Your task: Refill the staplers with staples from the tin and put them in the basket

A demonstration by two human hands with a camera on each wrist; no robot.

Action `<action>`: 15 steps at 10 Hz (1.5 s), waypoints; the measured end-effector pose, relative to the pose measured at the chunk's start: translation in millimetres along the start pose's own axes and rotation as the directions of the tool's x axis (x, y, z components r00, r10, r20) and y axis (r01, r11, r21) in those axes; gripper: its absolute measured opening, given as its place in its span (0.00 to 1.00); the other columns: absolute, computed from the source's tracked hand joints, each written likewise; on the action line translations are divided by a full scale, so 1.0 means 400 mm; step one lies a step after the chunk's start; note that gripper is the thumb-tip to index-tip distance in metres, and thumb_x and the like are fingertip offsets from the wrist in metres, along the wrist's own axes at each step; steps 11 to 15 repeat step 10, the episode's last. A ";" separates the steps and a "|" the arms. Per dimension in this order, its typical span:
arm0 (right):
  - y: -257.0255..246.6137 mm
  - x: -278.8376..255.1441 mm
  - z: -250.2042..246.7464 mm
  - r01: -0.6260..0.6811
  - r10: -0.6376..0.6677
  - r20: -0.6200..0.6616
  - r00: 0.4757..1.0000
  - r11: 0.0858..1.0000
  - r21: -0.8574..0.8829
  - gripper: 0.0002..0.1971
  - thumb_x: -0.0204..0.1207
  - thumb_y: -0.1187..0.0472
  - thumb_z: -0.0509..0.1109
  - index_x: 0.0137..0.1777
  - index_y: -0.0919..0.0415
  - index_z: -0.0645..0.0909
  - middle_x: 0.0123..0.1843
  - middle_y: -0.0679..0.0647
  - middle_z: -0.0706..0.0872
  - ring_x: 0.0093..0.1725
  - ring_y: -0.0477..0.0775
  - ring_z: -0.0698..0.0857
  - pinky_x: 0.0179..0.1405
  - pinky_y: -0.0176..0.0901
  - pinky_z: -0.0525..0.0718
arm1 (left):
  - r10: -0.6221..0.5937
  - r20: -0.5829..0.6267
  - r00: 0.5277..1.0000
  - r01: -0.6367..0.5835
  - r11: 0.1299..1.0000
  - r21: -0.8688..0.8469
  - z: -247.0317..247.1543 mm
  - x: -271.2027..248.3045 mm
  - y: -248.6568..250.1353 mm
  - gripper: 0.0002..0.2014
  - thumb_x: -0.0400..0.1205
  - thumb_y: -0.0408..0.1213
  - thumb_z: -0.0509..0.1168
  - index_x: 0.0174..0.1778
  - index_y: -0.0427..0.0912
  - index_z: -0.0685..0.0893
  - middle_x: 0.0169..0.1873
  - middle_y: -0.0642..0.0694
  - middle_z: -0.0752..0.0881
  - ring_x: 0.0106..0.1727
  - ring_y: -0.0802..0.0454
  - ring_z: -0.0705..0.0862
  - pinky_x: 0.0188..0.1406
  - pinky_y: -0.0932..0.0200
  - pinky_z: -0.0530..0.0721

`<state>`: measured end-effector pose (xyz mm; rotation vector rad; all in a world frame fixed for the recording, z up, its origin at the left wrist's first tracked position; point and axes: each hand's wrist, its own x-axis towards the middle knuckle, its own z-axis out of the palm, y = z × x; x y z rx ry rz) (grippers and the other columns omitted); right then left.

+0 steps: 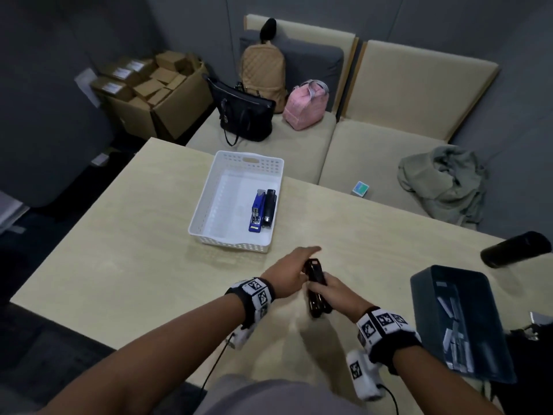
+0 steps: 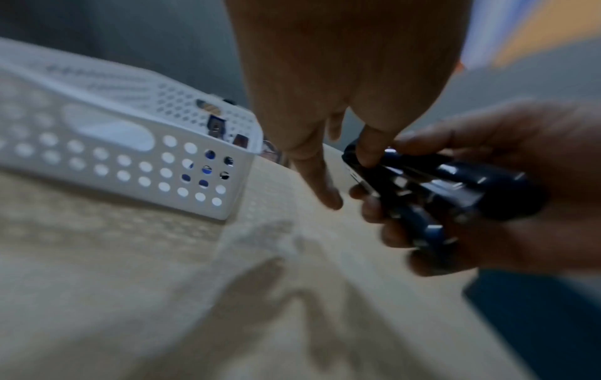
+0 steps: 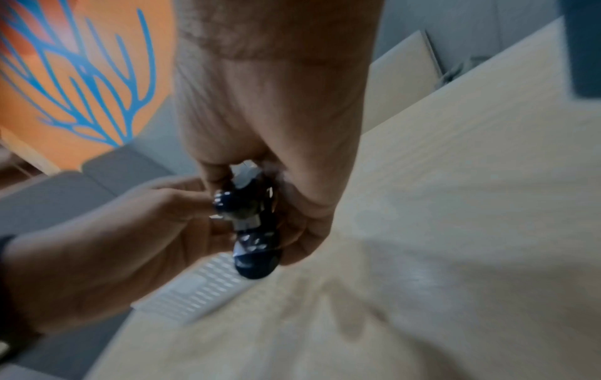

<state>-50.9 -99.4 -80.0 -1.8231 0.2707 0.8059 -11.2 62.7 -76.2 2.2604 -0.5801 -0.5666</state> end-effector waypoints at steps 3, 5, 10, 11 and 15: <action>-0.409 0.077 0.078 0.267 -0.266 -0.028 0.964 0.963 0.046 0.26 0.83 0.44 0.59 0.58 0.69 0.84 0.53 0.67 0.88 0.46 0.51 0.85 0.54 0.58 0.87 | -0.422 0.038 0.906 0.270 0.505 -0.820 -0.303 0.013 -0.045 0.17 0.85 0.52 0.57 0.55 0.42 0.81 0.45 0.40 0.87 0.42 0.40 0.89 0.31 0.54 0.86; -0.468 0.145 0.109 0.358 -0.386 -0.073 0.920 0.900 -0.248 0.24 0.81 0.49 0.62 0.47 0.74 0.85 0.50 0.70 0.86 0.52 0.67 0.83 0.64 0.59 0.80 | -0.598 -0.198 0.776 0.411 0.719 -0.560 -0.415 0.111 -0.201 0.19 0.84 0.47 0.58 0.66 0.39 0.70 0.44 0.41 0.82 0.39 0.44 0.82 0.29 0.56 0.80; -0.336 0.146 0.013 0.099 -0.123 -0.257 0.959 0.990 -0.105 0.16 0.80 0.51 0.68 0.65 0.53 0.83 0.67 0.51 0.83 0.62 0.52 0.82 0.69 0.55 0.80 | -0.625 -0.212 0.751 0.640 0.768 0.001 -0.334 0.188 -0.274 0.22 0.87 0.43 0.53 0.72 0.32 0.66 0.68 0.30 0.76 0.68 0.31 0.77 0.64 0.41 0.76; -0.336 0.146 0.013 0.099 -0.123 -0.257 0.959 0.990 -0.105 0.16 0.80 0.51 0.68 0.65 0.53 0.83 0.67 0.51 0.83 0.62 0.52 0.82 0.69 0.55 0.80 | -0.625 -0.212 0.751 0.640 0.768 0.001 -0.334 0.188 -0.274 0.22 0.87 0.43 0.53 0.72 0.32 0.66 0.68 0.30 0.76 0.68 0.31 0.77 0.64 0.41 0.76; -0.336 0.146 0.013 0.099 -0.123 -0.257 0.959 0.990 -0.105 0.16 0.80 0.51 0.68 0.65 0.53 0.83 0.67 0.51 0.83 0.62 0.52 0.82 0.69 0.55 0.80 | -0.625 -0.212 0.751 0.640 0.768 0.001 -0.334 0.188 -0.274 0.22 0.87 0.43 0.53 0.72 0.32 0.66 0.68 0.30 0.76 0.68 0.31 0.77 0.64 0.41 0.76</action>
